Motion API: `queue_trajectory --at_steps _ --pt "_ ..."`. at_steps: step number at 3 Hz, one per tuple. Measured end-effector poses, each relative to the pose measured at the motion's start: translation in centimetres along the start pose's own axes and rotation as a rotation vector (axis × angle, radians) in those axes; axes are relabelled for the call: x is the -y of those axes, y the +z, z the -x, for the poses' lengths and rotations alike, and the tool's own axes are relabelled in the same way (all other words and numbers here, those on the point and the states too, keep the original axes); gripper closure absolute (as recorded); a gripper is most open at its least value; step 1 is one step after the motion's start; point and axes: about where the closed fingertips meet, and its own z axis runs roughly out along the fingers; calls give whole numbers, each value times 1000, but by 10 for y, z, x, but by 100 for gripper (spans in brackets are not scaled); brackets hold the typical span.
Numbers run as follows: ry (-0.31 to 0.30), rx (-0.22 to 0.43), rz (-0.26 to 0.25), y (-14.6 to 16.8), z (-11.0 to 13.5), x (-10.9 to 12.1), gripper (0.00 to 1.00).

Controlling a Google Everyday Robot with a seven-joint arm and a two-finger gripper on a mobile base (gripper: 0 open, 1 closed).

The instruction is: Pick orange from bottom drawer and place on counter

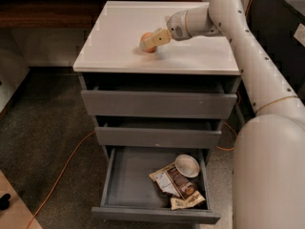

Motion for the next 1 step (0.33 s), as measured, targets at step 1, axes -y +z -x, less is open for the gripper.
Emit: queue_trajectory --at_steps 1 --pt "2 -3 5 1 -3 -3 0"
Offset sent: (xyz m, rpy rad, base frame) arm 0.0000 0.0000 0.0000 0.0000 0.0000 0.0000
